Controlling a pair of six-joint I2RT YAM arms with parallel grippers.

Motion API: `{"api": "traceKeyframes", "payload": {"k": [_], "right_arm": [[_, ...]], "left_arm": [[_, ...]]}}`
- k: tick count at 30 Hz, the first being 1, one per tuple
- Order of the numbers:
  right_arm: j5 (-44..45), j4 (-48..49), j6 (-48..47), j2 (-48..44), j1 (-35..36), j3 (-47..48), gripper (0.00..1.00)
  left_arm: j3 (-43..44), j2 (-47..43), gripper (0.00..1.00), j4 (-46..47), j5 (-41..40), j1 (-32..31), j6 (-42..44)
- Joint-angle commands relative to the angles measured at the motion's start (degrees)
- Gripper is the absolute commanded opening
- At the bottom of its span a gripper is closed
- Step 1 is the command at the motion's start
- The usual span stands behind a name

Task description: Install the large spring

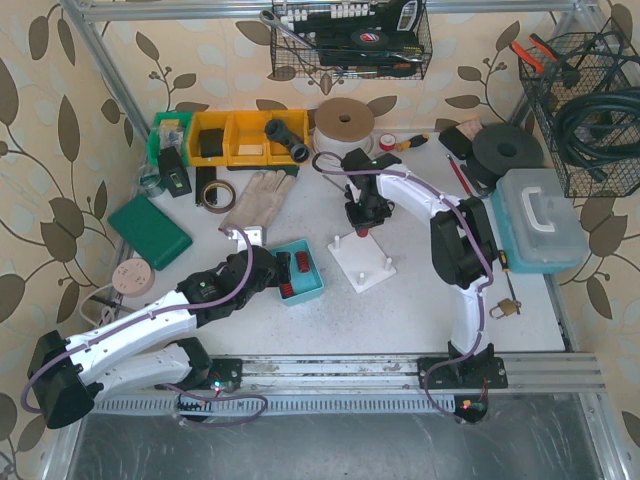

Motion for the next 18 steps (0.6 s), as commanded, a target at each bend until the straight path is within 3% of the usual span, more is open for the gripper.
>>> {"api": "traceKeyframes", "payload": {"k": [1,14,18], "right_arm": [[1.11,2.28,2.04,-1.32,-0.72,-0.93,0.0],[-2.28,5.52,3.15,-1.96,-2.75,-3.08,0.0],[-3.54,7.32,3.58,-3.83,-2.68,-4.33,0.5]], "left_arm": [[2.01,-0.06,0.92,0.6,-0.84,-0.45,0.84],[2.67,0.96,0.92,0.06,-0.76,-0.45,1.01],[3.24,1.69,0.92,-0.53,-0.57,-0.45,1.1]]}}
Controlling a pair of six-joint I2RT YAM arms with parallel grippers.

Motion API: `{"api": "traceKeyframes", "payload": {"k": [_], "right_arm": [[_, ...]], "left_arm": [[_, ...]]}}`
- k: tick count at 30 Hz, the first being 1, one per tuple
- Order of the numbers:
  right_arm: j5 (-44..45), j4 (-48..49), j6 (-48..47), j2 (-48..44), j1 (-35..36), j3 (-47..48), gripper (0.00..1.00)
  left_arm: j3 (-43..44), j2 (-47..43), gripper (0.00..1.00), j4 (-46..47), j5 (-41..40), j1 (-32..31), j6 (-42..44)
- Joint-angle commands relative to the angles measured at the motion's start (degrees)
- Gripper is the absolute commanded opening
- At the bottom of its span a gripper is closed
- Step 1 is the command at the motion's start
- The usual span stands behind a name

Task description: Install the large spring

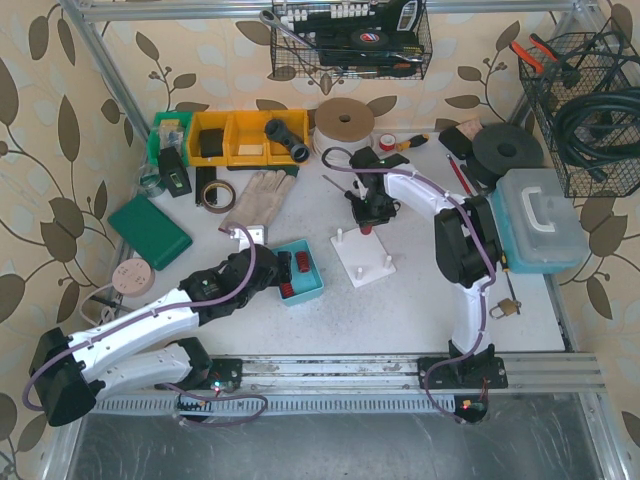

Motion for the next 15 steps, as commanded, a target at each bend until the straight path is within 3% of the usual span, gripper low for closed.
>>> {"api": "traceKeyframes", "payload": {"k": [1,3,4,10,15], "right_arm": [[-2.39,3.62,0.98,-4.02,-0.12,-2.21,0.65],[-2.26,4.49,1.16,-5.9,-0.14,-2.94,0.85],[-2.0,4.83,1.36,-6.94,-0.15,-3.36,0.87],[0.75,9.08,2.95,-17.48,-0.08,-7.88,0.89],[7.12,18.61,6.9,-33.62,-0.14,-18.31,0.9]], "left_arm": [[2.54,0.43,0.92,-0.24,-0.66,-0.45,1.06],[2.6,0.35,0.92,-0.3,-0.65,-0.45,0.98],[2.57,0.35,0.92,-0.4,-0.56,-0.45,0.97],[3.47,1.04,0.88,-1.53,-0.19,-0.37,0.8],[8.72,4.69,0.81,-6.19,2.34,-0.21,1.61]]}}
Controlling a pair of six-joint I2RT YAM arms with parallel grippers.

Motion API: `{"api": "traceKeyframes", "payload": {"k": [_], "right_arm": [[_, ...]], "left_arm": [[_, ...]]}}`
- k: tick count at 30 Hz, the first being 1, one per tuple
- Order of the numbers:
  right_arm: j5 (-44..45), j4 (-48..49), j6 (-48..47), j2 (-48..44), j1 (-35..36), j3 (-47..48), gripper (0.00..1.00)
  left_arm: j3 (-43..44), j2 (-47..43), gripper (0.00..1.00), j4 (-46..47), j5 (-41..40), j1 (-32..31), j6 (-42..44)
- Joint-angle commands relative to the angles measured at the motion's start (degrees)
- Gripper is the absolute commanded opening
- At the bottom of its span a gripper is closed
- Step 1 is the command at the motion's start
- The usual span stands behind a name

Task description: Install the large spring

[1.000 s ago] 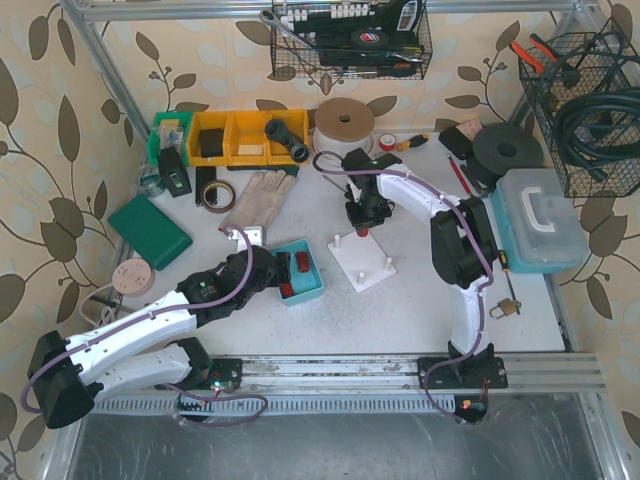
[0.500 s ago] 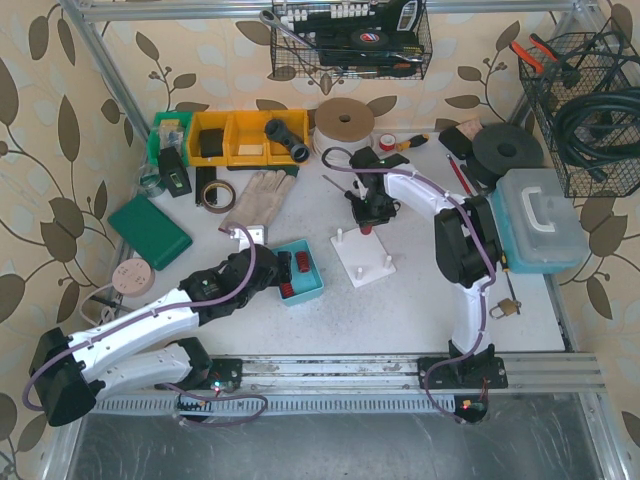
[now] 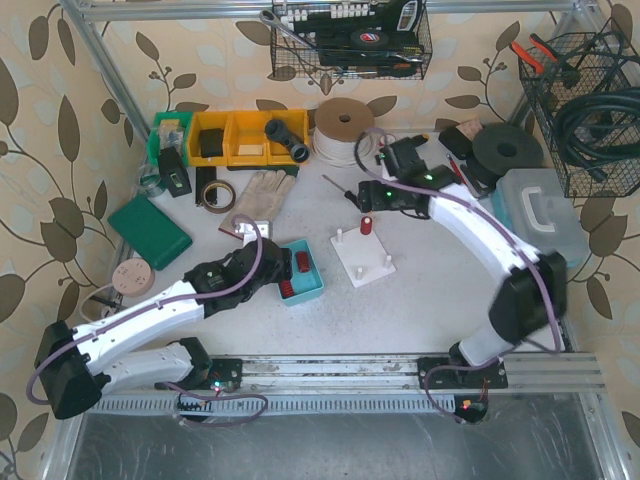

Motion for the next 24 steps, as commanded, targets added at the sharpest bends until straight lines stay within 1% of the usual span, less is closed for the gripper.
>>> {"api": "traceKeyframes", "payload": {"k": [1,2,4,6,8,10,13,17,19,24], "right_arm": [[8.05,10.62,5.62,-14.73,-0.21,-10.08,0.97],[11.87,12.7,9.43,-18.47,-0.24,-13.6,0.99],[19.07,17.03,16.79,-25.55,-0.8,-21.21,1.0],[17.82,24.42,16.4,-31.51,-2.13,-27.84,1.0],[15.33,27.25,17.15,-34.61,-2.81,-30.73,1.0],[13.07,28.15,18.38,-35.49,-2.86,-31.56,1.0],[10.4,30.45,19.6,-35.17,-2.87,-32.86,1.0],[9.8,33.56,19.76,-35.16,-2.89,-34.91,1.0],[9.63,34.94,19.38,-35.48,-2.91,-35.6,1.0],[8.85,37.52,19.29,-35.04,-2.96,-36.31,0.99]], "left_arm": [[7.68,4.17,0.79,-5.31,2.39,-0.19,0.94],[9.45,5.52,0.78,-7.43,2.73,-0.15,-0.09],[12.6,8.43,0.74,-10.33,4.37,-0.17,-2.14],[15.47,11.34,0.69,-12.44,6.45,-0.18,-6.79],[18.41,14.44,0.68,-15.25,8.02,-0.13,-11.12],[20.28,17.43,0.59,-16.21,9.92,-0.1,-13.96],[22.12,21.69,0.55,-16.49,11.85,-0.1,-18.1],[23.22,26.43,0.41,-16.9,12.61,-0.1,-21.59],[22.61,27.94,0.39,-16.13,13.01,-0.1,-22.59],[18.64,30.0,0.39,-10.61,13.73,-0.1,-23.72]]}}
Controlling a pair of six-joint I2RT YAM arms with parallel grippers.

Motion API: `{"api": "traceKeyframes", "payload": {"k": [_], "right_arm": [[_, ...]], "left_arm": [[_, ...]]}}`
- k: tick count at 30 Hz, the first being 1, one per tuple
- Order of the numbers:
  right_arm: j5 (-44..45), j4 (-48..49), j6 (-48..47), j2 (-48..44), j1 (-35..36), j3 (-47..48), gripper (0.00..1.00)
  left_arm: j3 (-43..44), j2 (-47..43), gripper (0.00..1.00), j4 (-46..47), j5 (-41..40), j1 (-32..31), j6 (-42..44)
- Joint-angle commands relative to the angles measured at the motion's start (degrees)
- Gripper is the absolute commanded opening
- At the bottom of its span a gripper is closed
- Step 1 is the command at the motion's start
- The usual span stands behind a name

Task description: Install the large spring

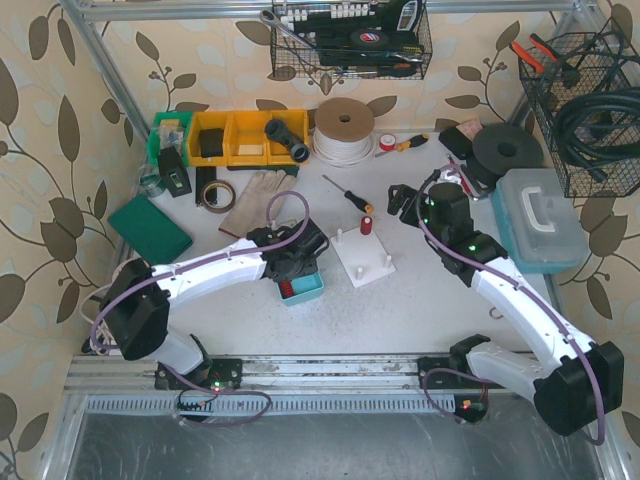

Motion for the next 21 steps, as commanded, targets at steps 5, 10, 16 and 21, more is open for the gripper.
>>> {"api": "traceKeyframes", "payload": {"k": [5,10,16,21], "right_arm": [[-3.79,5.75,0.13,2.31,-0.01,0.13,0.99],[-3.46,6.03,-0.43,3.21,0.03,0.66,0.99],[-3.8,6.51,-1.28,2.29,0.04,0.92,0.99],[-4.88,7.81,-1.03,3.29,0.13,0.84,0.98]], "left_arm": [[0.23,4.96,0.39,3.54,0.85,1.08,-1.05],[-1.7,6.13,0.37,4.94,0.94,3.31,-2.75],[-4.3,5.96,0.39,10.71,1.4,4.53,-1.32],[-4.79,6.77,0.39,13.52,0.76,4.53,-1.24]]}}
